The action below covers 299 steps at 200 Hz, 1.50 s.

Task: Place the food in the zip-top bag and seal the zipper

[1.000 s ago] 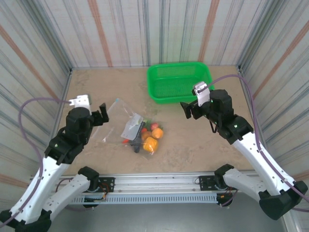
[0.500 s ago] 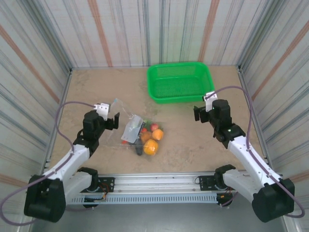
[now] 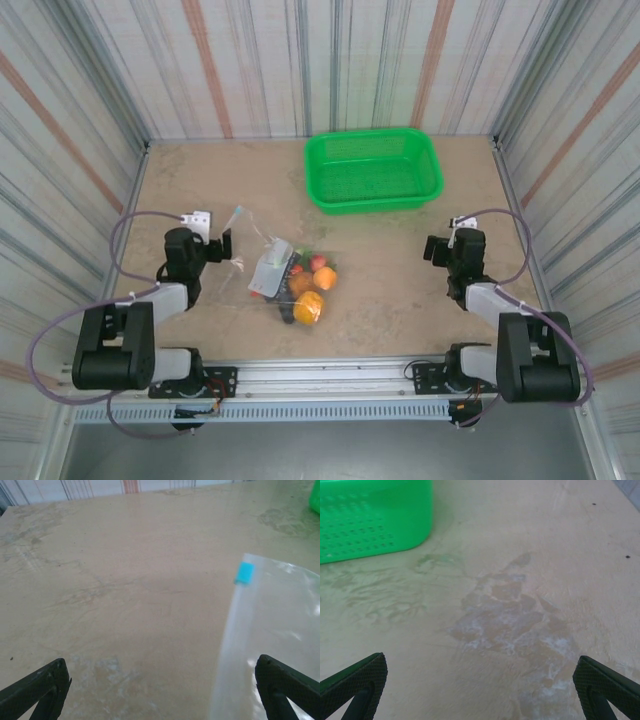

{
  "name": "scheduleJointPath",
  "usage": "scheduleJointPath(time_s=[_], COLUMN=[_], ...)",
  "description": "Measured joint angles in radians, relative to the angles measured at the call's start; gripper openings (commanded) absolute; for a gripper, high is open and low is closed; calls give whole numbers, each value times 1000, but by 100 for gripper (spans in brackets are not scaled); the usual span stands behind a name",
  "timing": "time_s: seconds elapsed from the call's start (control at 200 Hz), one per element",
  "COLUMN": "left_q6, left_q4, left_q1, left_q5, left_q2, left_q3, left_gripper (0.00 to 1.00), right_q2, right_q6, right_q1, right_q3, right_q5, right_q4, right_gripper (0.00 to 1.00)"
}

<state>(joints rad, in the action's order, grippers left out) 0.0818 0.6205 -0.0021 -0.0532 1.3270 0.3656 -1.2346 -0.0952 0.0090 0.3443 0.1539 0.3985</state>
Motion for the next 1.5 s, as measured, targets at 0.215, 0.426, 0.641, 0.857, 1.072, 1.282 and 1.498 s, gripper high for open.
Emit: scheduleJointPath(time_s=[0.215, 0.426, 0.641, 0.857, 1.072, 1.282, 1.498], left_q6=[-36, -21, -16, -14, -14, -14, -14], left_q4=[258, 195, 171, 151, 145, 145, 145], left_q1=[53, -13, -15, -15, -15, -15, -15], left_q5=[-54, -43, -24, -24, -23, -20, -21], left_q2=[174, 188, 188, 188, 188, 188, 188], left_q3=[-60, 22, 46, 46, 46, 46, 46], left_gripper=[99, 99, 99, 99, 99, 99, 99], right_q2=[-91, -179, -302, -307, -309, -309, -309], right_q6=[5, -30, 3, 24, 20, 33, 24], right_q1=[-50, -189, -107, -69, -37, -63, -66], right_q3=[21, 42, 31, 23, 34, 31, 42], right_q5=[-64, -284, -357, -287, -140, -255, -215], right_q4=[136, 282, 423, 439, 439, 452, 433], right_gripper=[99, 99, 99, 99, 99, 99, 99])
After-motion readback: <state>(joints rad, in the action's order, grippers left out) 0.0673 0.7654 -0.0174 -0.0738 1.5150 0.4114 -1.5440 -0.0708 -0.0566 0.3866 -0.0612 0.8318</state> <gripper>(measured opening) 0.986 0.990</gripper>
